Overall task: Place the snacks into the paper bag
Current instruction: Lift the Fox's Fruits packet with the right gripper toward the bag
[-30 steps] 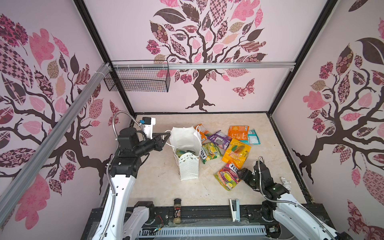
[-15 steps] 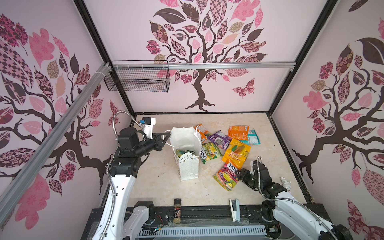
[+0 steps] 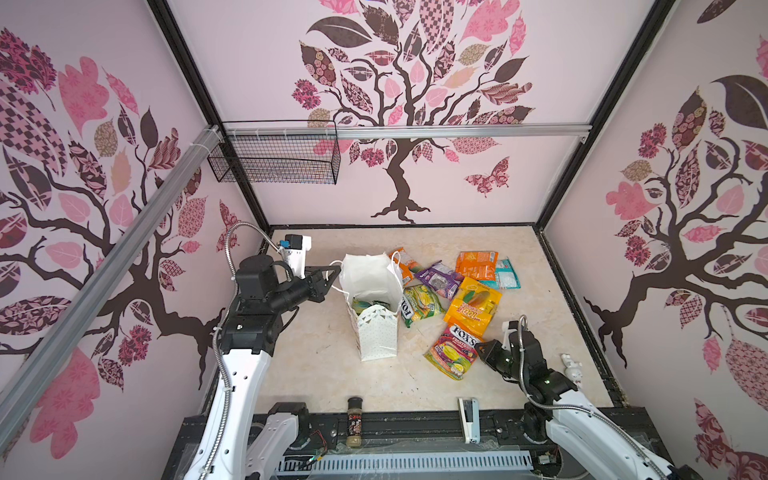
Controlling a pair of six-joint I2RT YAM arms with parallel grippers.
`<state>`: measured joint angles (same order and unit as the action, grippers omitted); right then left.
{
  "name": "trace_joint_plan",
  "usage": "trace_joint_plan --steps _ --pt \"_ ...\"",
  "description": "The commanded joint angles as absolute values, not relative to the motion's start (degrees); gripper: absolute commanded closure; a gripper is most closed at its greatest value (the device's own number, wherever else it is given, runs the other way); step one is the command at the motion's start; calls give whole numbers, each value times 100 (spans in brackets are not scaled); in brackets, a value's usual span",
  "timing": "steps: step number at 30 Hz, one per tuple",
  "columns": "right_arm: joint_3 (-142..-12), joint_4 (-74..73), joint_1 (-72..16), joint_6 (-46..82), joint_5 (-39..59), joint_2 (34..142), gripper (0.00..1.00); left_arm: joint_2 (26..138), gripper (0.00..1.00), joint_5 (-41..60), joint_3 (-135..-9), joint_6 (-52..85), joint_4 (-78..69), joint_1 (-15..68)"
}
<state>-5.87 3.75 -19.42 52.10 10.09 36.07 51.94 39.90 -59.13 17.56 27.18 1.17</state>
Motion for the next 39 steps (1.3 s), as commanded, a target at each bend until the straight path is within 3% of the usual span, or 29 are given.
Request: trace_joint_plan --steps 1,5,28,39 --pt "-719 365 -1925 5116 950 3577 95 5152 94 3999 -5870 1670 2716 138" --pt "-907 382 -1925 4956 988 3696 100 5134 94 3998 -5862 1661 2716 136" --pt "-2781 1192 -1925 3665 1547 3847 100 5096 94 3963 -5874 1653 2700 137" --pt "-3531 1663 -1938 3823 1149 3829 100 5061 94 4029 -5854 1672 2632 132"
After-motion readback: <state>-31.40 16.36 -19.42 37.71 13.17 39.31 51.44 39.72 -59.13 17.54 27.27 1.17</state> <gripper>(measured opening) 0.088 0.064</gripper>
